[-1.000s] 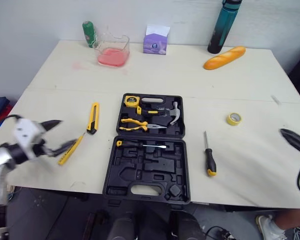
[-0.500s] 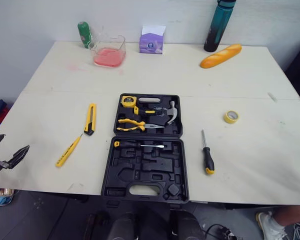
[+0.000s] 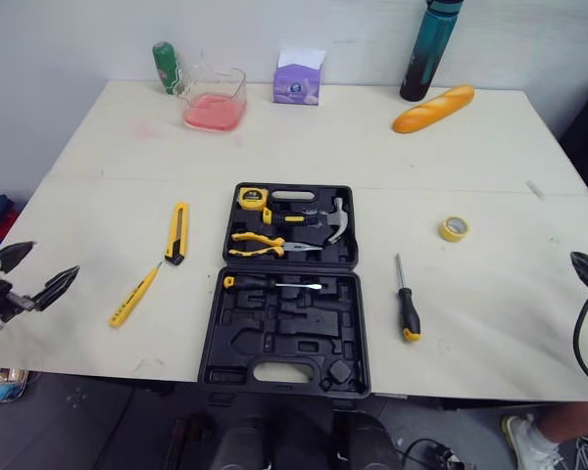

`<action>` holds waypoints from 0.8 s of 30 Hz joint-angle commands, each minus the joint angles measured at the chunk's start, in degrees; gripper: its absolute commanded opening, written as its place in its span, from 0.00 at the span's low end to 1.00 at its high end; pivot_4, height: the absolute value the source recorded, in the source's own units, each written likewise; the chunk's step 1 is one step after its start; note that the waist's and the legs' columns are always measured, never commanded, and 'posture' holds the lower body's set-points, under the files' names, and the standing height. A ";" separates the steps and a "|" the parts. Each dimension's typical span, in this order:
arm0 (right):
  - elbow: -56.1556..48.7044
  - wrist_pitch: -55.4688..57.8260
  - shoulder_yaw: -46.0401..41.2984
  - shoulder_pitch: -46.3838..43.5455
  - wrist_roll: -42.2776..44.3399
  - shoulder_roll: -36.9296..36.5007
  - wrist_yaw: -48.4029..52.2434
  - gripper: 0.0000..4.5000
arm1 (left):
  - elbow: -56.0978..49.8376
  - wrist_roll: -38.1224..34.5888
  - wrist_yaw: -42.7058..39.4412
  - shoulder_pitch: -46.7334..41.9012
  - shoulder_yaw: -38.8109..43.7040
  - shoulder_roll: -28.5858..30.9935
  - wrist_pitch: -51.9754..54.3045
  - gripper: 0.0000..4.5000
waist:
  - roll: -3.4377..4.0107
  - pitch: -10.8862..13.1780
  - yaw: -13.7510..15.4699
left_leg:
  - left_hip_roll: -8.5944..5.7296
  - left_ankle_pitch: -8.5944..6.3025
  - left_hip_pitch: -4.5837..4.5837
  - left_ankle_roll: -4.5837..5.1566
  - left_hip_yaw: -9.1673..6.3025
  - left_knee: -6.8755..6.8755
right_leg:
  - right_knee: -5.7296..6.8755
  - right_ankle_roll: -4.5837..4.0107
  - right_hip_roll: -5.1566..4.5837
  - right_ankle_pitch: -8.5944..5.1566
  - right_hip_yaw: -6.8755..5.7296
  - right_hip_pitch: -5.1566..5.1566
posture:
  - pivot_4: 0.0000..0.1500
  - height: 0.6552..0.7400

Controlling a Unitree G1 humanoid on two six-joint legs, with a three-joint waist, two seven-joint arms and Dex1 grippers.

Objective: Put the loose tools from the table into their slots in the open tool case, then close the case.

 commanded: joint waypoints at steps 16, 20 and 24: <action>-54.65 57.64 -1.16 11.35 32.12 -3.68 -10.54 1.00 | -37.76 -14.26 -5.98 -3.27 -14.94 -0.94 23.40 1.00 | 0.17 0.13 1.02 | 0.02 0.01 -0.07 0.01 -0.06 0.04 | -0.08 -0.01 0.12 0.01 0.01 0.03 | 1.00 1.00; -58.43 64.89 -0.08 10.21 37.13 -2.07 -18.08 1.00 | -41.21 -14.17 -5.07 -4.35 -17.24 -1.87 24.74 1.00 | 0.17 0.13 1.56 | 0.01 0.01 -0.09 0.01 -0.05 0.05 | -0.12 -0.02 0.13 0.02 0.02 0.02 | 1.00 1.00; -60.41 70.78 1.24 9.16 42.81 -0.14 -25.90 1.00 | -43.15 -14.15 -5.24 -4.13 -18.80 -2.06 26.01 1.00 | 0.15 0.14 1.84 | 0.02 0.01 -0.12 0.00 -0.05 0.03 | -0.19 -0.02 0.18 0.02 0.00 0.02 | 1.00 1.00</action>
